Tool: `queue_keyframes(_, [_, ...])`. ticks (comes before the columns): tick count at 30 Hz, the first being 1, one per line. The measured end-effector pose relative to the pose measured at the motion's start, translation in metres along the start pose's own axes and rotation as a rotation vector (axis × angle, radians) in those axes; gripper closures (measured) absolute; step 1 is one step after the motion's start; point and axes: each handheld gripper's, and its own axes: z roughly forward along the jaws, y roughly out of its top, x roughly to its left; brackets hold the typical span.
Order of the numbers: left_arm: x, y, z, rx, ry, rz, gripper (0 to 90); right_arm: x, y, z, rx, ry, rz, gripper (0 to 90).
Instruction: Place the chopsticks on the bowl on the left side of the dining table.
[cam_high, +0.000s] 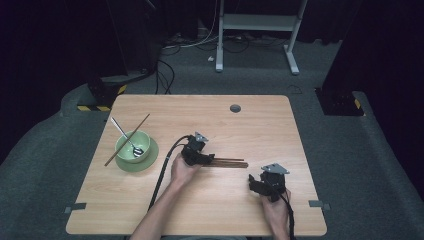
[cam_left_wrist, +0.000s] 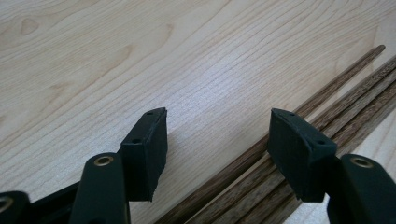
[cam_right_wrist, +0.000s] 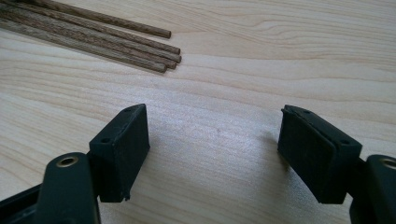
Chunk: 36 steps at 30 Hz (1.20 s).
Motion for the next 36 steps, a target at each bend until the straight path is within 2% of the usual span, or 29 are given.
queue_keyframes(13, [0.009, -0.001, 0.001, 0.005, 0.013, -0.021, 39.0, 0.001, 0.0, 0.0, 0.0, 0.002, 0.002, 24.2])
queue_keyframes(23, [0.009, 0.0, 0.003, 0.011, 0.049, 0.013, 43.6, 0.001, 0.0, 0.0, 0.001, 0.002, 0.002, 24.3])
queue_keyframes(30, [0.01, 0.002, 0.004, 0.018, 0.054, 0.008, 43.9, 0.001, 0.0, 0.0, 0.001, 0.003, 0.001, 24.2])
queue_keyframes(36, [0.015, 0.004, 0.004, 0.026, 0.052, 0.001, 49.3, 0.001, 0.0, 0.0, 0.001, 0.004, 0.001, 24.2])
